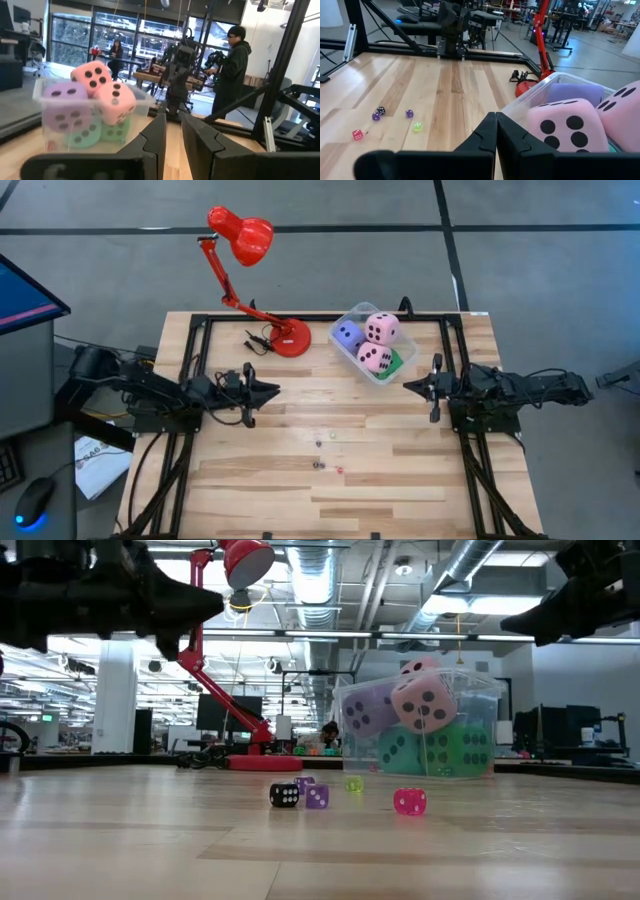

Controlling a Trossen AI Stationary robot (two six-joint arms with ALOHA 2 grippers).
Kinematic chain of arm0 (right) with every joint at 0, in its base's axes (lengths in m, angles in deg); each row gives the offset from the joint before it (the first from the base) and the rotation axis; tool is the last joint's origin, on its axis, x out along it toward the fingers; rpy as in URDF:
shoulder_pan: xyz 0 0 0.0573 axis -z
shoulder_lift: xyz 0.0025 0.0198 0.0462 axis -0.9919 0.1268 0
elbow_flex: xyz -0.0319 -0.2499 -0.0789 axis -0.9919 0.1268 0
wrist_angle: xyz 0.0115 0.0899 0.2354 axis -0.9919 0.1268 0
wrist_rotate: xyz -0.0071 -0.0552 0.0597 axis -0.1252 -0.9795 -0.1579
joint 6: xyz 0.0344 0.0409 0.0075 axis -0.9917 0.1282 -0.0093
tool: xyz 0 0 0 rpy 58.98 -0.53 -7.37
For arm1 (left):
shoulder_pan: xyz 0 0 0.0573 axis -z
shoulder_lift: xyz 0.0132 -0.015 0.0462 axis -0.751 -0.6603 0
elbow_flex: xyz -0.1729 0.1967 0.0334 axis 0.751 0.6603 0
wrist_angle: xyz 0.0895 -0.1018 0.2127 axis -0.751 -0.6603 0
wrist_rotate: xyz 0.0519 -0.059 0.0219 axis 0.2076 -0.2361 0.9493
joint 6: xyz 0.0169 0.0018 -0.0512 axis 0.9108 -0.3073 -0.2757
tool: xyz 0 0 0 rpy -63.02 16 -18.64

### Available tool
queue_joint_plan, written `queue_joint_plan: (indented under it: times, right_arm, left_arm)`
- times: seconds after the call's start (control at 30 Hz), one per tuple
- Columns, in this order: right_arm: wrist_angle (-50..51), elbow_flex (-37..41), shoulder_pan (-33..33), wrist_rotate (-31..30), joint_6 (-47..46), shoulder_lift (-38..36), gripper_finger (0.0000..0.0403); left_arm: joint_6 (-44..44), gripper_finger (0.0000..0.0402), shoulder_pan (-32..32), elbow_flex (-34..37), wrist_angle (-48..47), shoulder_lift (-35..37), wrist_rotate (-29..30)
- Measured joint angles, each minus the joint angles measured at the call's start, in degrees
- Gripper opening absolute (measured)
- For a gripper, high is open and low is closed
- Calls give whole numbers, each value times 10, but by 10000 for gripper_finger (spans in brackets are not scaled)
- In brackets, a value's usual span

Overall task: Pick & Place Dice
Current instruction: Put the small light green dice into the transparent bin

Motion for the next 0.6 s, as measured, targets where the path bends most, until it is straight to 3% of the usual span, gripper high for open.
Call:
queue_joint_plan:
  times: [0.37, 0.6]
  right_arm:
    - [3, 0, 0, -1, 3, 0, 0]
    - [3, 0, 0, -4, 3, 0, 0]
  left_arm:
    - [44, 53, 0, -117, -2, -85, 0]
    - [43, 53, 0, -142, -2, -77, 0]
